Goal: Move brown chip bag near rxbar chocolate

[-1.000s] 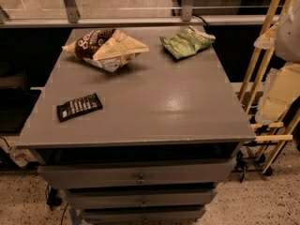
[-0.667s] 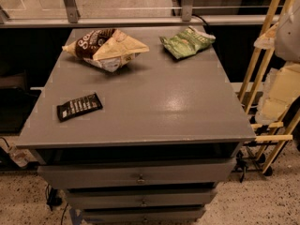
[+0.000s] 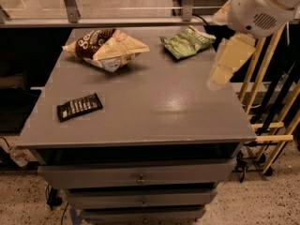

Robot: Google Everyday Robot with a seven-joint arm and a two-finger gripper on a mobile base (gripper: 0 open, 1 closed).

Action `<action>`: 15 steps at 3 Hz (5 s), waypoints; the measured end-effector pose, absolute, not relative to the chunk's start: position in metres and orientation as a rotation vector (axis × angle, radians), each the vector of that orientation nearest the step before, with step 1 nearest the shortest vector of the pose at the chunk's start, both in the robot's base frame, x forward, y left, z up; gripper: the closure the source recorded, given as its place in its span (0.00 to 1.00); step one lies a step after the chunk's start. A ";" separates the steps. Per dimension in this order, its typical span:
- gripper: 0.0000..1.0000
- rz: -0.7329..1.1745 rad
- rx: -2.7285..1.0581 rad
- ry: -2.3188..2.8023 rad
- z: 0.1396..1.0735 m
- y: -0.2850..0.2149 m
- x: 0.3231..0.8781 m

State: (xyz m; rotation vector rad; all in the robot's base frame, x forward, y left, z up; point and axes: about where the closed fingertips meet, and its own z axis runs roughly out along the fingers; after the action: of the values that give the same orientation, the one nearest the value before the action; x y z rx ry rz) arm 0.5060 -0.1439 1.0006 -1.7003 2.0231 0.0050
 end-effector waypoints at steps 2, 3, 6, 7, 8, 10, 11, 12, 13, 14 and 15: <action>0.00 0.040 -1.693 1.934 1.006 -0.111 0.537; 0.00 0.082 -1.717 1.850 1.006 -0.082 0.549; 0.00 0.189 -1.938 1.517 0.985 0.085 0.627; 0.00 0.190 -1.917 1.511 0.975 0.116 0.651; 0.00 0.177 -1.906 1.534 0.961 0.131 0.671; 0.00 0.051 -1.921 1.601 0.935 0.127 0.700; 0.00 -0.022 -1.933 1.632 0.924 0.120 0.712; 0.00 -0.077 -1.956 1.649 0.913 0.113 0.721; 0.15 -0.109 -1.986 1.640 0.903 0.112 0.723; 0.39 -0.125 -2.007 1.630 0.898 0.108 0.723; 0.62 -0.129 -2.010 1.609 0.905 0.103 0.721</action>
Offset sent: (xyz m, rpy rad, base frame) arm 0.0265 0.0287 0.0045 0.0502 -0.0379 0.0379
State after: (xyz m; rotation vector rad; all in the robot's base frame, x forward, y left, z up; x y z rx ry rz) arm 0.7205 0.1030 0.9053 -2.0098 1.6087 -0.1295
